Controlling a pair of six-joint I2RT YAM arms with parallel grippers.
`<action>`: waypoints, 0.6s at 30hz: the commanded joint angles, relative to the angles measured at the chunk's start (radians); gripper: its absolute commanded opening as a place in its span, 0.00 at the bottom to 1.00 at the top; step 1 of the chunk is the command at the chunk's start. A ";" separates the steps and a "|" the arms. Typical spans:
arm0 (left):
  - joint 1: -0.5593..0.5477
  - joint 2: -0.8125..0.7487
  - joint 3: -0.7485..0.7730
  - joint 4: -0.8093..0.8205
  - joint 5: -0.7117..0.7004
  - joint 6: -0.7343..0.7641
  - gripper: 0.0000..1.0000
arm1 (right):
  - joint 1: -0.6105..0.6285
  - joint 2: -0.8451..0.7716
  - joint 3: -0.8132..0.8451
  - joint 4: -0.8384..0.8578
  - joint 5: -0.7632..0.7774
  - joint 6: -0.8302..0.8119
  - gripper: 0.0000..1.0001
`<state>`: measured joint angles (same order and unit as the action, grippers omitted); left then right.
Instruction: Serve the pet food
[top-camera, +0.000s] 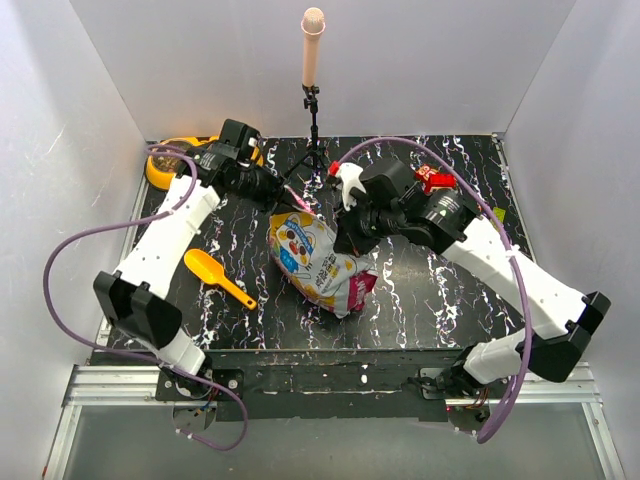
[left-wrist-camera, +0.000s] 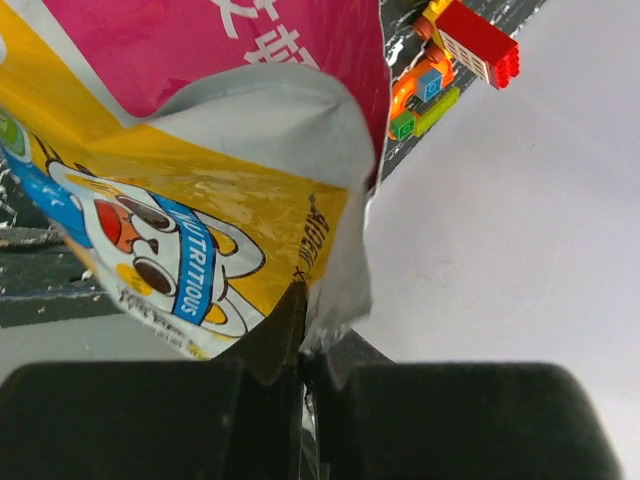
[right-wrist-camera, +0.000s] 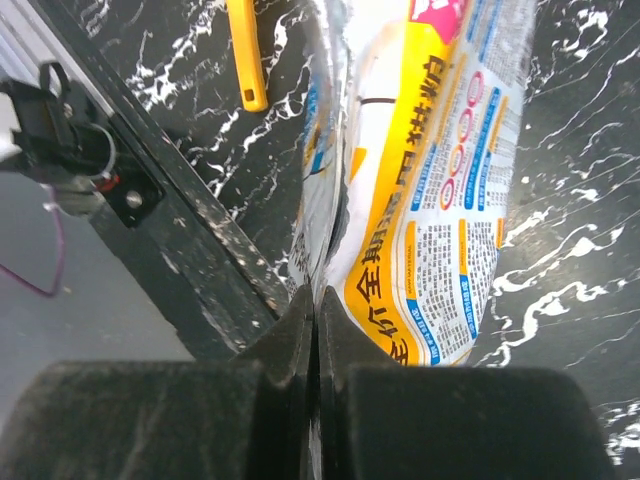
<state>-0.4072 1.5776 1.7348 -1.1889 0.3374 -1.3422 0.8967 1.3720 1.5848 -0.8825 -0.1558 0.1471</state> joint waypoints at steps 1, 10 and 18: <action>0.038 0.059 0.158 0.226 -0.015 0.119 0.00 | 0.010 -0.015 0.170 -0.013 -0.133 0.311 0.01; 0.036 0.145 0.485 0.137 -0.050 0.446 0.64 | -0.136 0.102 0.428 -0.061 -0.163 0.823 0.01; 0.038 -0.226 0.051 0.349 0.061 0.549 0.66 | -0.124 0.142 0.546 -0.049 0.080 0.936 0.01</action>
<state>-0.3687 1.5509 1.9629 -0.9661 0.3149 -0.8577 0.7609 1.5780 1.9739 -1.1507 -0.1108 0.9127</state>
